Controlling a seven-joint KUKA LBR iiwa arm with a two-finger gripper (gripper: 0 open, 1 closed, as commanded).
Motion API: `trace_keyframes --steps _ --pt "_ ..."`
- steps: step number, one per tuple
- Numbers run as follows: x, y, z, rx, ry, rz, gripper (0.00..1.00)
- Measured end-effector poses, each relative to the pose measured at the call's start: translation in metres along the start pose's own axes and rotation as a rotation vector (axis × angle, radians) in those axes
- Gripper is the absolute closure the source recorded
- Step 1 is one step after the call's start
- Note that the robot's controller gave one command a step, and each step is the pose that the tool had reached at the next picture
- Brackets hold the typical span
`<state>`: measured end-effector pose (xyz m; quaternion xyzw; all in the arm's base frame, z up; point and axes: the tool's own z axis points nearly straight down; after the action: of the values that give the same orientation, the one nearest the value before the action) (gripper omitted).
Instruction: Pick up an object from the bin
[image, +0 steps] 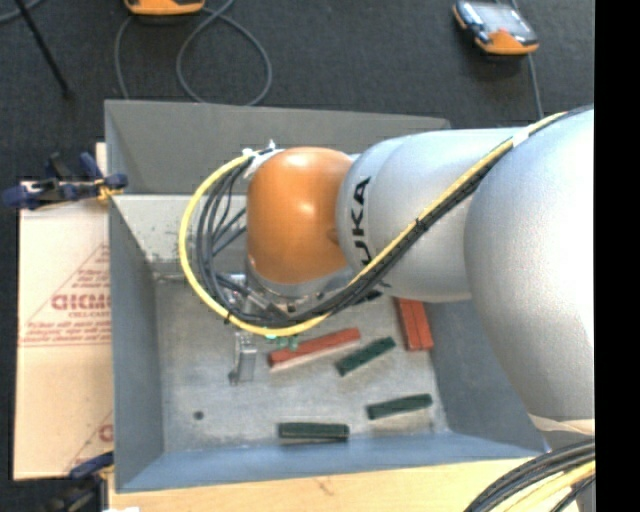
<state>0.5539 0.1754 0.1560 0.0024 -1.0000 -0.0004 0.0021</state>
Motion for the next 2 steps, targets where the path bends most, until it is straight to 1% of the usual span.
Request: trace_keyframes --steps 1,2 --pt "0.001 -0.042 0.003 0.001 -0.005 0.082 0.00" --pt "0.025 -0.115 0.087 0.004 -0.002 -0.173 0.00"
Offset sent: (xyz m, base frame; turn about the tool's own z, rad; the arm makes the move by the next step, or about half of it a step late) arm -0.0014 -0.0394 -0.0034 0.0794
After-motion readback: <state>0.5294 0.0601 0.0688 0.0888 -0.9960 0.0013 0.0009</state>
